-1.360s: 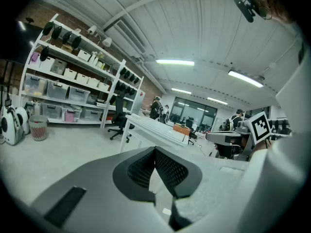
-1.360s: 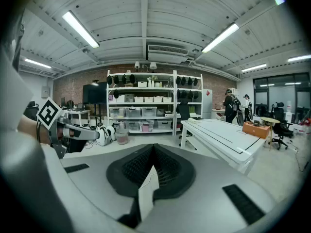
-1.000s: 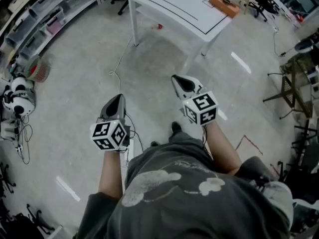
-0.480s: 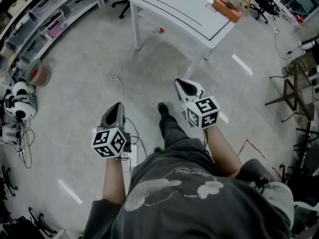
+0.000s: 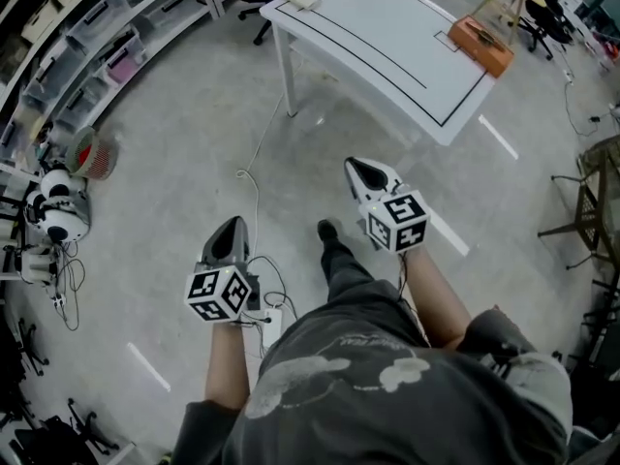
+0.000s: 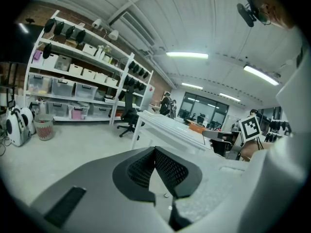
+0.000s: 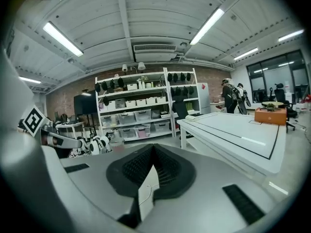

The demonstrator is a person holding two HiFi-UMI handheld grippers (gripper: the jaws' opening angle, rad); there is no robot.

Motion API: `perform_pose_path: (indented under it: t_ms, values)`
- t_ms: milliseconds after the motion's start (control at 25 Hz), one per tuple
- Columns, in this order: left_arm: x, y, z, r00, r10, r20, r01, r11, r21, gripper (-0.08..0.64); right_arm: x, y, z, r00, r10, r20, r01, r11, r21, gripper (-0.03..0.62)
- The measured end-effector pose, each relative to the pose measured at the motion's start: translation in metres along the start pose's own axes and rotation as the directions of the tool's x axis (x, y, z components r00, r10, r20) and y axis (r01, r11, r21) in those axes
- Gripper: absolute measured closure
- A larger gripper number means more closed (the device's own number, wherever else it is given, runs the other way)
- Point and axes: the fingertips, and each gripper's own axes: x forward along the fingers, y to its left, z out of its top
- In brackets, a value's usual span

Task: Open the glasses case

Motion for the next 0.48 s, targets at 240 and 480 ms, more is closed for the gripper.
perform_pose_path:
  t_ms: [240, 480]
  values:
    - [0.091, -0.001, 0.045, 1.0, -0.017, -0.016, 0.017, 0.999, 0.03, 0.558, 0.068, -0.072, 0.037, 1.0, 0.013, -0.006, -0.014, 1.0, -0.018, 0.592]
    - [0.178, 0.002, 0.078, 0.999, -0.027, -0.024, 0.028, 0.999, 0.024, 0.557, 0.131, -0.139, 0.063, 1.0, 0.011, 0.008, -0.011, 1.0, 0.007, 0.591]
